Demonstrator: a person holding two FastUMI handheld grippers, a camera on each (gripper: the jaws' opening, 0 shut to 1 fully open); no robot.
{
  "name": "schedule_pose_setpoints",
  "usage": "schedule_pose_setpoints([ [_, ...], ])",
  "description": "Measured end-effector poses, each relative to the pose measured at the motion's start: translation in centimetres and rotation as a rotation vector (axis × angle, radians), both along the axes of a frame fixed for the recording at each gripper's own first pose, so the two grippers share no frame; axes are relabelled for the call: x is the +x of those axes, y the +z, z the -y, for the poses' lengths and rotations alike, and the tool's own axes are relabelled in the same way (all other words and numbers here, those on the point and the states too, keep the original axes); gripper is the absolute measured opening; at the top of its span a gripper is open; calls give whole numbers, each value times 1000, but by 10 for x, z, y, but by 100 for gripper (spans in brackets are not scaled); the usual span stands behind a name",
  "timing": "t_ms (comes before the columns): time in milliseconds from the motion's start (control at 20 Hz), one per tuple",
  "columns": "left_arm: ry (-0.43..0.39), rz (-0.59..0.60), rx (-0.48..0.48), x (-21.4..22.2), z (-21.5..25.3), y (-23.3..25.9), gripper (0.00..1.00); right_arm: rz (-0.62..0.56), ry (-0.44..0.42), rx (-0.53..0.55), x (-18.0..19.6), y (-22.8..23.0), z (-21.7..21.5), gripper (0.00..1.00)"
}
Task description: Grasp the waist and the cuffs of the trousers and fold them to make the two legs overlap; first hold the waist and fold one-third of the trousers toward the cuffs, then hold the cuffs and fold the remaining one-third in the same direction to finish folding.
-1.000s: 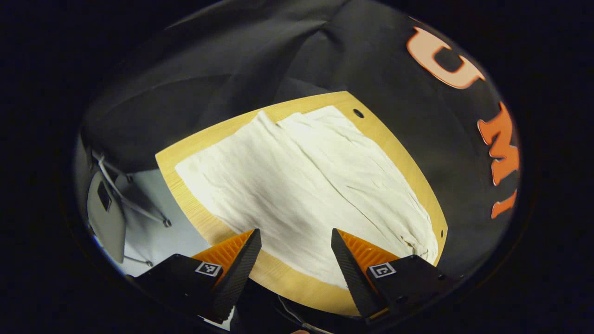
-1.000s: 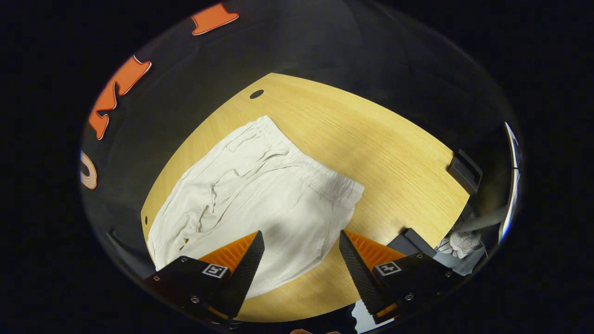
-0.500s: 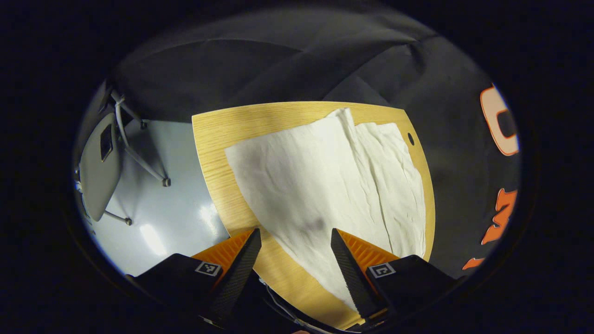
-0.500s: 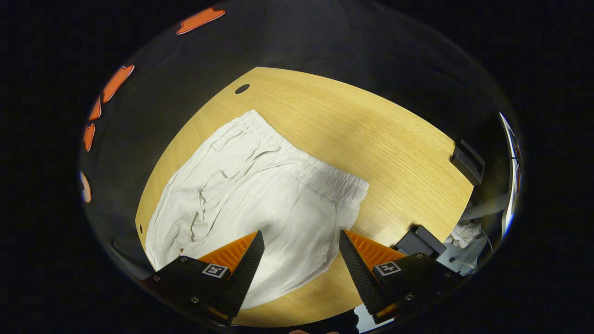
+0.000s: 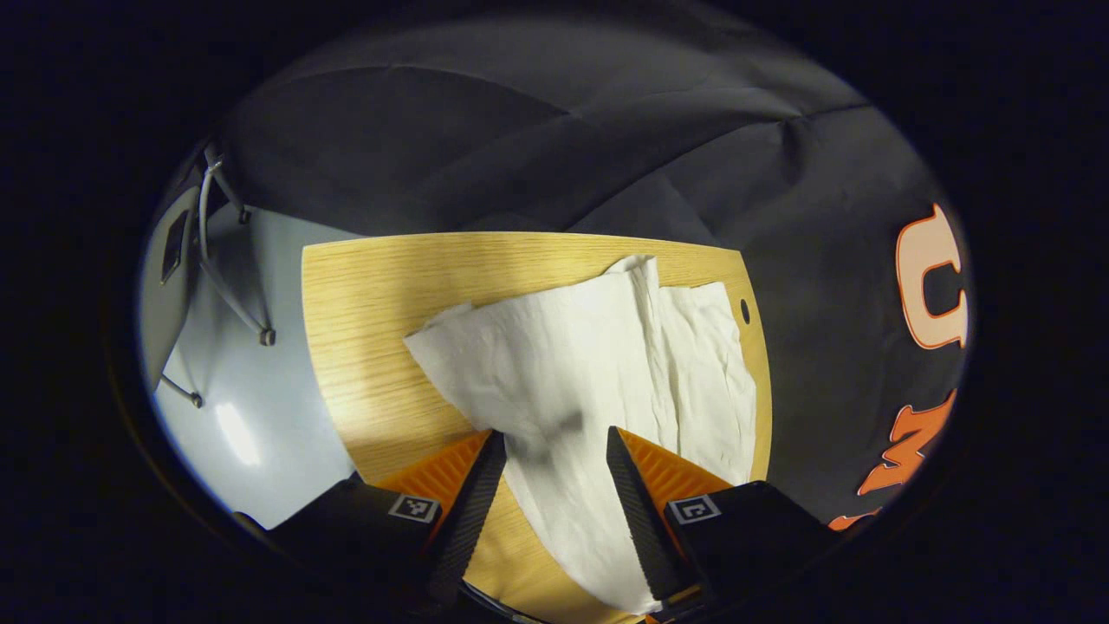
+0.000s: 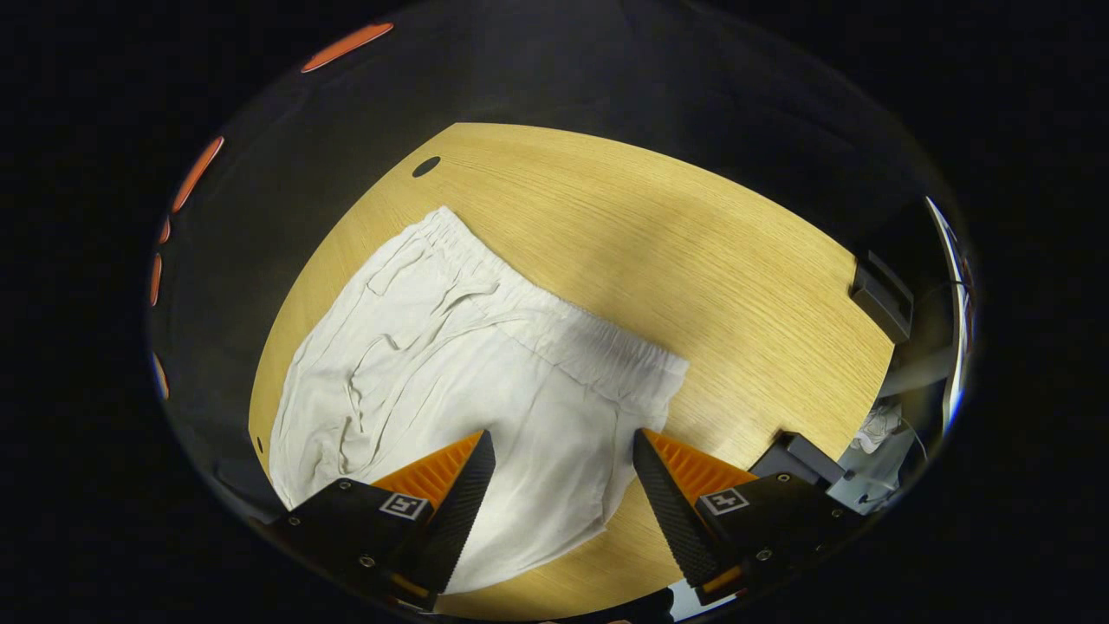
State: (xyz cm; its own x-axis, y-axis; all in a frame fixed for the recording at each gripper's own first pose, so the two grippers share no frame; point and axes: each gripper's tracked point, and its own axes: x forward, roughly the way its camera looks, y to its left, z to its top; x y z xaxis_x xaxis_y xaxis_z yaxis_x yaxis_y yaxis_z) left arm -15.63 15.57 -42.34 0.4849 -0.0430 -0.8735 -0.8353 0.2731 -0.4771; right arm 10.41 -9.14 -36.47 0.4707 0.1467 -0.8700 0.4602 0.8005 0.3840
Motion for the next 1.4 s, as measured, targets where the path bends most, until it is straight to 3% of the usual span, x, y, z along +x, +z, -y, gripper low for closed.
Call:
schedule_pose_setpoints([
  [200,-6,45,-4,14,-3,0,70,-9,-11,-13,2,-8,4,96],
  [350,14,39,-4,17,-4,-5,60,-13,-23,-2,1,-9,7,86],
  [500,17,-2,9,14,-6,-12,33,-44,-58,-40,-3,-16,16,78],
  [550,14,-26,12,10,-6,-15,32,-61,-80,-74,-5,-19,22,66],
  [600,18,-35,13,12,-7,-17,23,-78,-111,-111,-8,-22,28,57],
  [650,16,-44,20,13,-7,-18,14,-81,-142,-125,-9,-22,31,34],
  [750,4,-36,17,20,-3,-18,10,-65,-155,-101,-8,-22,29,12],
  [900,-24,-32,10,26,2,-18,9,-23,-223,62,-4,-20,27,3],
  [1050,-20,-24,-4,24,2,-20,8,45,-280,225,-5,-14,29,1],
  [1400,-66,128,12,43,7,13,7,199,-279,351,-1,21,44,0],
])
